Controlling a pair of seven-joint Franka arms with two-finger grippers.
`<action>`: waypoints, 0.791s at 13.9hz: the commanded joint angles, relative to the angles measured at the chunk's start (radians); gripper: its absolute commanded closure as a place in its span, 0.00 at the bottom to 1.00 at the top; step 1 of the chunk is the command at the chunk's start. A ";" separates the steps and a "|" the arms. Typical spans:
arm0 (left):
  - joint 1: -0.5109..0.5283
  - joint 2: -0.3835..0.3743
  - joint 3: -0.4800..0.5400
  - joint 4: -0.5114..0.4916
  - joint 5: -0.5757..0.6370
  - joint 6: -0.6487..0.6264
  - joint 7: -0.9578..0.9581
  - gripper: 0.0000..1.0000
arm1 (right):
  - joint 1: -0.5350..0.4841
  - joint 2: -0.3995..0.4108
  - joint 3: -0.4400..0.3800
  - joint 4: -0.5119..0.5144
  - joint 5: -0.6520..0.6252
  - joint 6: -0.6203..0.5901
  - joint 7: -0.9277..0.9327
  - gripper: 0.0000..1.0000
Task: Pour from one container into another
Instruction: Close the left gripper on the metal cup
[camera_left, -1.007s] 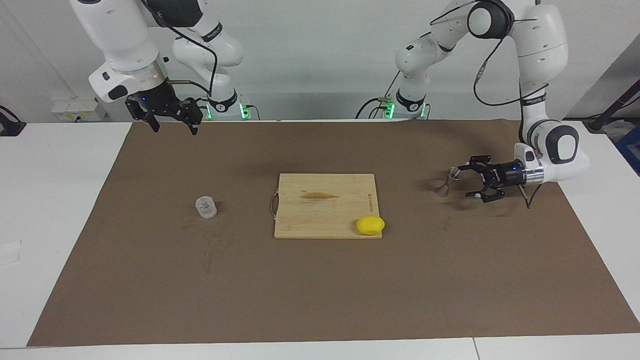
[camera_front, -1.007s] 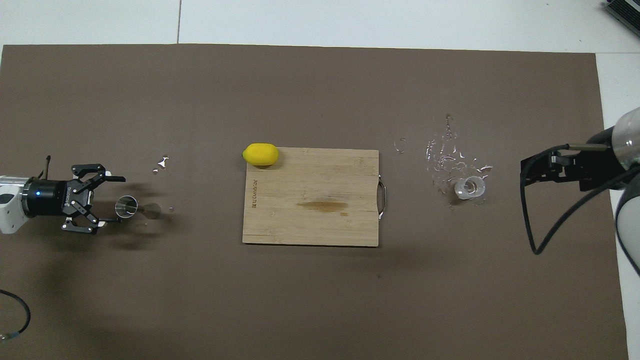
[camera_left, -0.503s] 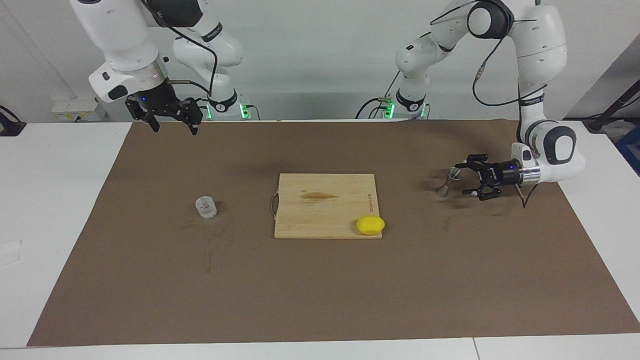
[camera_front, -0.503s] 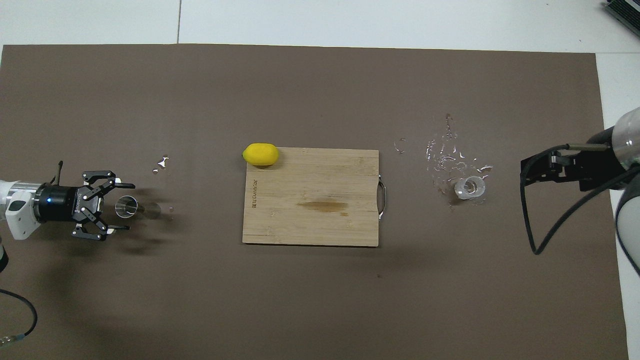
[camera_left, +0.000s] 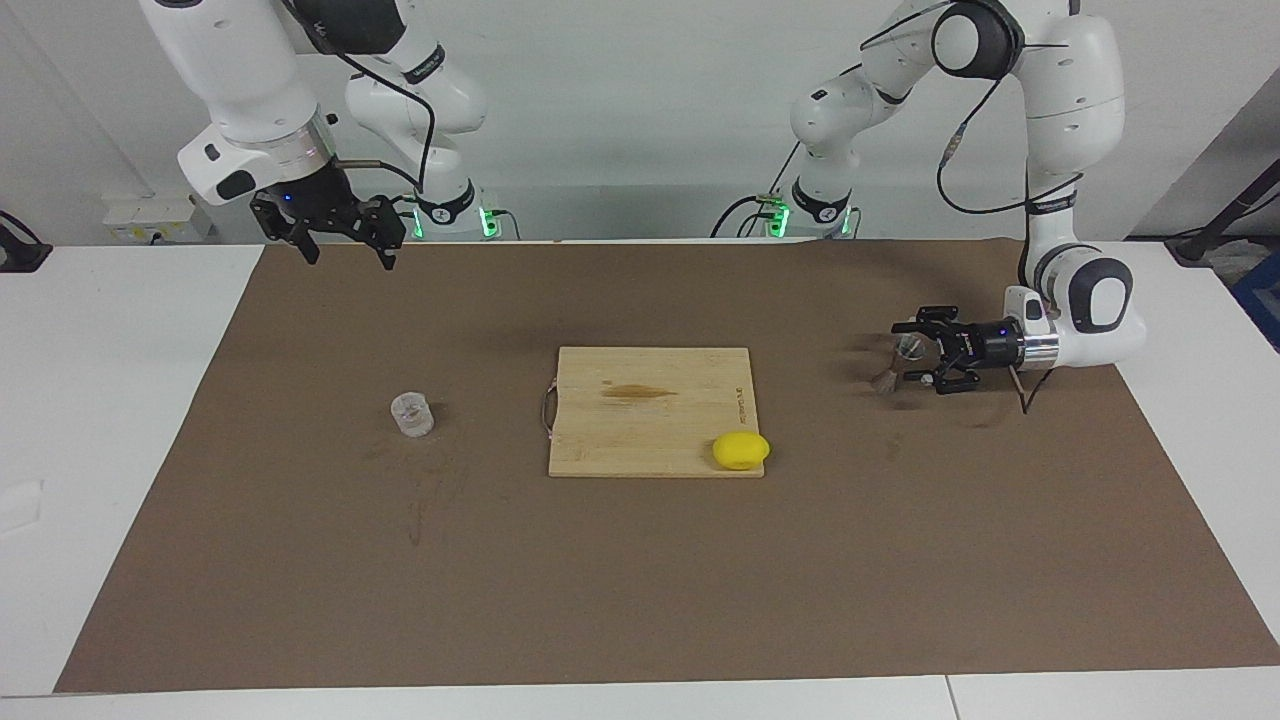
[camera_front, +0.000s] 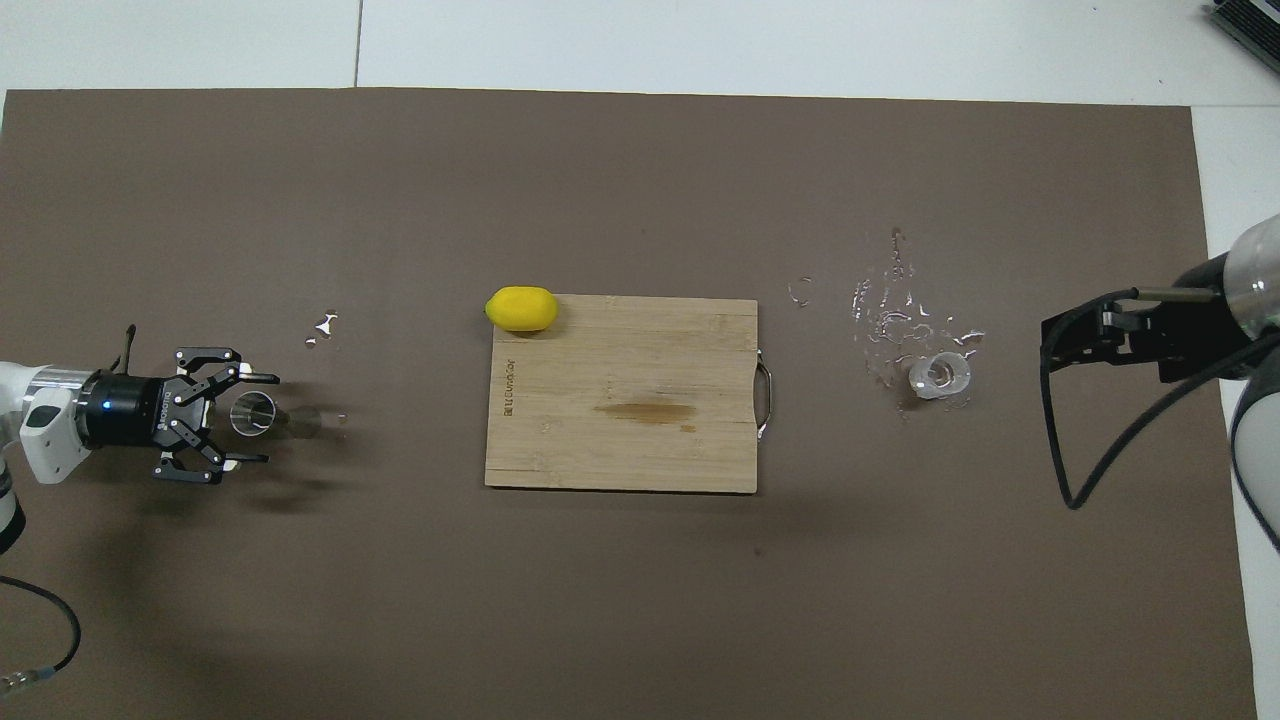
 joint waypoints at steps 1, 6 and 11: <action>-0.007 -0.022 0.010 -0.028 -0.029 -0.013 0.021 0.09 | -0.012 -0.009 0.008 -0.003 -0.005 -0.007 0.011 0.00; -0.010 -0.022 0.010 -0.027 -0.047 -0.022 0.020 0.12 | -0.012 -0.009 0.008 -0.003 -0.005 -0.007 0.013 0.00; -0.013 -0.022 0.012 -0.027 -0.047 -0.012 0.020 0.40 | -0.012 -0.009 0.008 -0.003 -0.005 -0.007 0.011 0.00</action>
